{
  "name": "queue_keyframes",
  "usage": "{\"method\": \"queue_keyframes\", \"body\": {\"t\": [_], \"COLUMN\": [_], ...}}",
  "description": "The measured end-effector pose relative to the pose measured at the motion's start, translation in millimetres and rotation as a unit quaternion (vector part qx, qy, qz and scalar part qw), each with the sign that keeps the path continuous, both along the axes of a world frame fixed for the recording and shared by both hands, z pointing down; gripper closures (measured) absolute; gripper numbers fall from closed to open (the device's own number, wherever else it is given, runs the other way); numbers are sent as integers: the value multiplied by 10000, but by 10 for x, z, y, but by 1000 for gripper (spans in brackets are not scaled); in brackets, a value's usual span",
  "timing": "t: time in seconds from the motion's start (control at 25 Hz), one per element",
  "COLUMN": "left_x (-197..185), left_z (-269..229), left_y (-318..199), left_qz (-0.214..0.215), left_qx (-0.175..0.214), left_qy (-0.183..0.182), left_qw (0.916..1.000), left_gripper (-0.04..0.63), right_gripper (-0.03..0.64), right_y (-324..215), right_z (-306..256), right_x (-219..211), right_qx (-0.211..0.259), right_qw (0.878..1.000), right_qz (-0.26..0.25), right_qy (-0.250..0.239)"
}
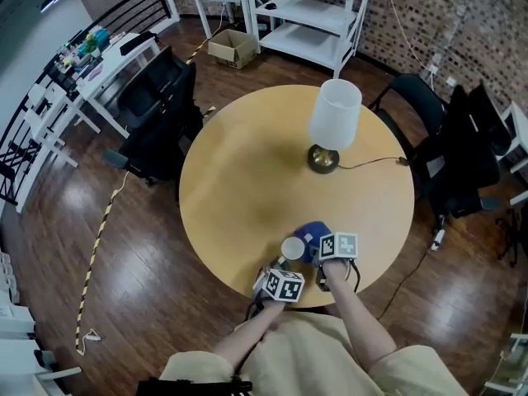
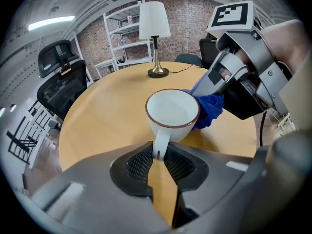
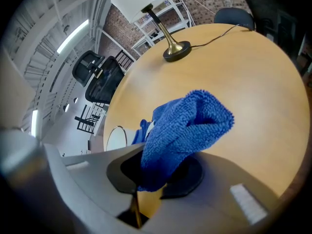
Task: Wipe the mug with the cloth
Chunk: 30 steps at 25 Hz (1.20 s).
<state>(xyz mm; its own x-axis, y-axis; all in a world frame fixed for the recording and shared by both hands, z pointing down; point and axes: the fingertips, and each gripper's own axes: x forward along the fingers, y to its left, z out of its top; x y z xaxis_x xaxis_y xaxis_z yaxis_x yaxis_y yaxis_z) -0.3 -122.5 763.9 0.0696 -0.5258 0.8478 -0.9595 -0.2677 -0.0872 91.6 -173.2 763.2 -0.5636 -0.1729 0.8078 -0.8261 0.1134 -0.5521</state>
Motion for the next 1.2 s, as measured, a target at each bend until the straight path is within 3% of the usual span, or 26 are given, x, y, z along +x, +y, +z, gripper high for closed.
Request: {"method": "queue_keyframes", "body": {"t": [0.32,0.6,0.96,1.2], "left_x": [137,244,333,475], "left_z": [-13,24,5,-28], "left_y": [-43,-13,-10,-15], "left_qz": [265,616,667,781], "left_qx": [24,0,-73,-73], "left_qy": [31,46,249,509], "left_qw": [9996,9981,9974,9956], "left_gripper": [532,531,531,531], "right_gripper": [574,574,574,574], "right_y": [54,100,125,244], "right_z": [39,21,-23,-8], "right_x": [80,65,28,1], "right_qx": [-61,-251,-463,-577], "right_qw": [9995,9996,9988,9983], "right_qz": [-194,-56,155,-22], "right_qy": [239,88,-58,-34]}}
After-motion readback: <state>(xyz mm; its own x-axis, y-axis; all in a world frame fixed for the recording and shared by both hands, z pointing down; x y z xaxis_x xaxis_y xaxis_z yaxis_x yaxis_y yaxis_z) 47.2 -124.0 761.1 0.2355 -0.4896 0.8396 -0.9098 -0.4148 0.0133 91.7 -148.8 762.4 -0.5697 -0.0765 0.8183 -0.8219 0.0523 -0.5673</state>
